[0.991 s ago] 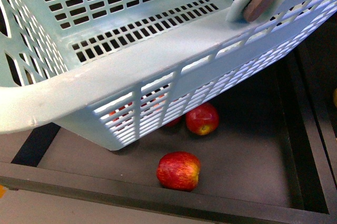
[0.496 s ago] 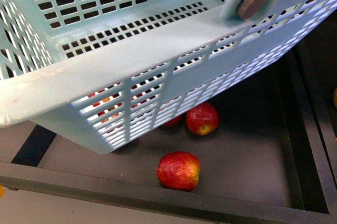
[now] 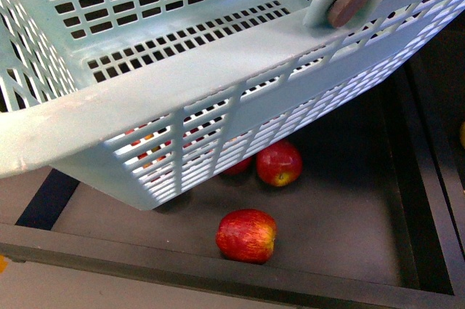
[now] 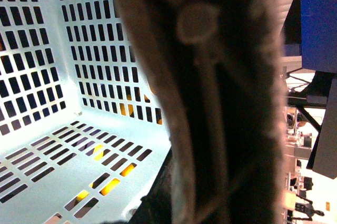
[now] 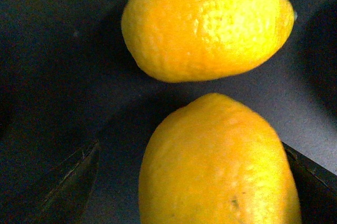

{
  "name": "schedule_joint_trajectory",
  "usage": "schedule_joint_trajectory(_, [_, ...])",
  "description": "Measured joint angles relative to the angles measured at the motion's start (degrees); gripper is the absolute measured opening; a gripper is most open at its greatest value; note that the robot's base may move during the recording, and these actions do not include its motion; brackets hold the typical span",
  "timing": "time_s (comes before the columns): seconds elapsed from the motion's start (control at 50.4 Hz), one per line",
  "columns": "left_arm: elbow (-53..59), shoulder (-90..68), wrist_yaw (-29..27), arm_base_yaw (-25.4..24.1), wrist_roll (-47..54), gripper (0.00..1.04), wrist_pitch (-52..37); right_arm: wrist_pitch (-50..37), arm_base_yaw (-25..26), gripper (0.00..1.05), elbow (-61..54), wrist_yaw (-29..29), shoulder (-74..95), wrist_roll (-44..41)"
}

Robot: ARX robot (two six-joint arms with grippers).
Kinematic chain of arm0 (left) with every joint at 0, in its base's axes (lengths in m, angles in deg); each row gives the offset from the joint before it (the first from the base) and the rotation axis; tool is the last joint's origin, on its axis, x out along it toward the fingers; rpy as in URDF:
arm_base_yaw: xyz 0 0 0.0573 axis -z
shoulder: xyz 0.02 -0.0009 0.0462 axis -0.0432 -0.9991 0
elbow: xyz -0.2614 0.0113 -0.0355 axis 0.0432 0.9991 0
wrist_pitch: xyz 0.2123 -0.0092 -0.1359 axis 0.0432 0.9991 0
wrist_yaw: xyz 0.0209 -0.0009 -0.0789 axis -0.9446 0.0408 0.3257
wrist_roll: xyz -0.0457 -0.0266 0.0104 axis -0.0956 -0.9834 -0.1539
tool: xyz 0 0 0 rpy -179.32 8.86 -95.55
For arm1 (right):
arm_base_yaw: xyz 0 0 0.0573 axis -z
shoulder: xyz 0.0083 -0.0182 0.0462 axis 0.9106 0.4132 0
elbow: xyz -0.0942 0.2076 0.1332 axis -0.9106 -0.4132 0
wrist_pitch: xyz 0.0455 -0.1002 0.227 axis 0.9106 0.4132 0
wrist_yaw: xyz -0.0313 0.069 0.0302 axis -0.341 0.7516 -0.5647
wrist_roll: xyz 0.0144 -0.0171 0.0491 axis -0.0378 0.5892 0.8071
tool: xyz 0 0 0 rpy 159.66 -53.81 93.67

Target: Pick lemon and mango into basket

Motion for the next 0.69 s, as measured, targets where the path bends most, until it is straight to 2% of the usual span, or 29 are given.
schedule_joint_trajectory(0.377, [0.0,0.0,0.0,0.0,0.0,0.05,0.0,0.0,0.8,0.96,0.0,0.1,1.6,-0.4])
schedule_joint_trajectory(0.496, [0.0,0.0,0.1,0.0,0.0,0.05,0.0,0.1,0.9,0.77,-0.1,0.8,1.6,-0.5])
schedule_joint_trajectory(0.615, [0.0,0.0,0.1,0.0,0.0,0.05,0.0,-0.1,0.9,0.63,-1.7,1.7,1.0,-1.0])
schedule_joint_trajectory(0.694, [0.0,0.0,0.0,0.0,0.0,0.05,0.0,-1.4,1.0,0.6,-4.7,3.7,-0.9,-1.4])
